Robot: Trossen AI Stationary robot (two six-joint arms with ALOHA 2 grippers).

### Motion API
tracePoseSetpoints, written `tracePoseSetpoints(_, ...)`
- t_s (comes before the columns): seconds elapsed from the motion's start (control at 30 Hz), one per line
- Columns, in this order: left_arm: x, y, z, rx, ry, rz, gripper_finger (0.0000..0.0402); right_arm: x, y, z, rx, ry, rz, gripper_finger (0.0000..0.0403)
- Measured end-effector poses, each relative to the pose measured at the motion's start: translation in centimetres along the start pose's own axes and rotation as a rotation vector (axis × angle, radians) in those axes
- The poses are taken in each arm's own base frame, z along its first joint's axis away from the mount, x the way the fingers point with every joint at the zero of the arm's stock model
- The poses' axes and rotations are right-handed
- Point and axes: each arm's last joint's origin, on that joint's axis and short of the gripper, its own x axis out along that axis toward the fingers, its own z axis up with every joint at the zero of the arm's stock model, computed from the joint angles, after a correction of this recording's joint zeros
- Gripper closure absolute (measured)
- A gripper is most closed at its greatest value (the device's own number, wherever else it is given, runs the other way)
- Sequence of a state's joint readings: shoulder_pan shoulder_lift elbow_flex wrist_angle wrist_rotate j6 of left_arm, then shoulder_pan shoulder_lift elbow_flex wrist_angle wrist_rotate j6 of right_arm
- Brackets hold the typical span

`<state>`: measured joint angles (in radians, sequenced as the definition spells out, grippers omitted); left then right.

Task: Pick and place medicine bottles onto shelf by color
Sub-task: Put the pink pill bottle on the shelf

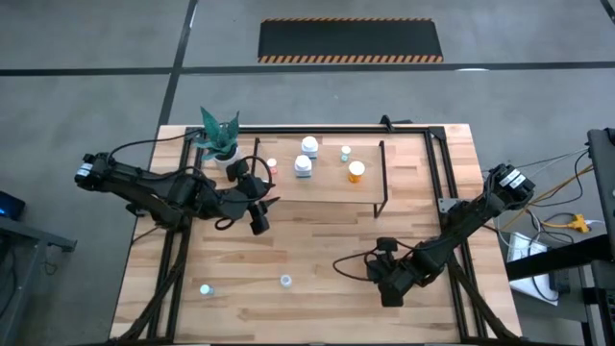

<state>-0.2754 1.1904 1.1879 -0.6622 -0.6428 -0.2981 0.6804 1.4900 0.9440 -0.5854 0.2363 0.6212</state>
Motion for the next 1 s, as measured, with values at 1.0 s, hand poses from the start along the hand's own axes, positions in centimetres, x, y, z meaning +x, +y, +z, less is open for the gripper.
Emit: tracePoseSetpoints(1.0, 2.3, -3.0, -3.4, 0.260, -0.427, -0.069, 0.0255, -11.4, -8.3, 14.7, 0.020, -0.249, -0.074, 0.0293)
